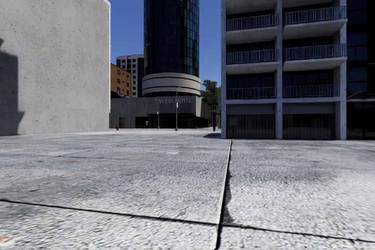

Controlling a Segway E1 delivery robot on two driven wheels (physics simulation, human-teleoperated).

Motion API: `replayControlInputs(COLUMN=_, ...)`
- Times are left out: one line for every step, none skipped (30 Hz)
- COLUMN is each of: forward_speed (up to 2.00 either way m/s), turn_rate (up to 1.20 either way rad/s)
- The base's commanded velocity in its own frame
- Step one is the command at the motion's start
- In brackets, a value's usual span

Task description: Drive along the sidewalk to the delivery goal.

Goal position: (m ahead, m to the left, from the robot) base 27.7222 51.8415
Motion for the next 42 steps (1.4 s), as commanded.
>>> replayControlInputs(forward_speed=2.00, turn_rate=0.00)
replayControlInputs(forward_speed=2.00, turn_rate=0.00)
replayControlInputs(forward_speed=2.00, turn_rate=0.00)
replayControlInputs(forward_speed=2.00, turn_rate=0.00)
replayControlInputs(forward_speed=2.00, turn_rate=0.03)
replayControlInputs(forward_speed=2.00, turn_rate=0.10)
replayControlInputs(forward_speed=2.00, turn_rate=0.10)
replayControlInputs(forward_speed=2.00, turn_rate=0.14)
replayControlInputs(forward_speed=2.00, turn_rate=0.18)
replayControlInputs(forward_speed=2.00, turn_rate=0.22)
replayControlInputs(forward_speed=2.00, turn_rate=0.22)
replayControlInputs(forward_speed=2.00, turn_rate=0.23)
replayControlInputs(forward_speed=2.00, turn_rate=0.24)
replayControlInputs(forward_speed=2.00, turn_rate=0.24)
replayControlInputs(forward_speed=2.00, turn_rate=0.26)
replayControlInputs(forward_speed=2.00, turn_rate=0.27)
replayControlInputs(forward_speed=2.00, turn_rate=0.27)
replayControlInputs(forward_speed=2.00, turn_rate=0.27)
replayControlInputs(forward_speed=2.00, turn_rate=0.28)
replayControlInputs(forward_speed=2.00, turn_rate=0.28)
replayControlInputs(forward_speed=2.00, turn_rate=0.28)
replayControlInputs(forward_speed=2.00, turn_rate=0.28)
replayControlInputs(forward_speed=2.00, turn_rate=0.28)
replayControlInputs(forward_speed=2.00, turn_rate=0.28)
replayControlInputs(forward_speed=2.00, turn_rate=0.28)
replayControlInputs(forward_speed=2.00, turn_rate=0.28)
replayControlInputs(forward_speed=2.00, turn_rate=0.28)
replayControlInputs(forward_speed=2.00, turn_rate=0.28)
replayControlInputs(forward_speed=2.00, turn_rate=0.28)
replayControlInputs(forward_speed=2.00, turn_rate=0.28)
replayControlInputs(forward_speed=2.00, turn_rate=0.28)
replayControlInputs(forward_speed=2.00, turn_rate=0.28)
replayControlInputs(forward_speed=2.00, turn_rate=0.28)
replayControlInputs(forward_speed=2.00, turn_rate=0.28)
replayControlInputs(forward_speed=2.00, turn_rate=0.29)
replayControlInputs(forward_speed=2.00, turn_rate=0.33)
replayControlInputs(forward_speed=2.00, turn_rate=0.36)
replayControlInputs(forward_speed=2.00, turn_rate=0.36)
replayControlInputs(forward_speed=2.00, turn_rate=0.36)
replayControlInputs(forward_speed=2.00, turn_rate=0.36)
replayControlInputs(forward_speed=2.00, turn_rate=0.36)
replayControlInputs(forward_speed=2.00, turn_rate=0.37)
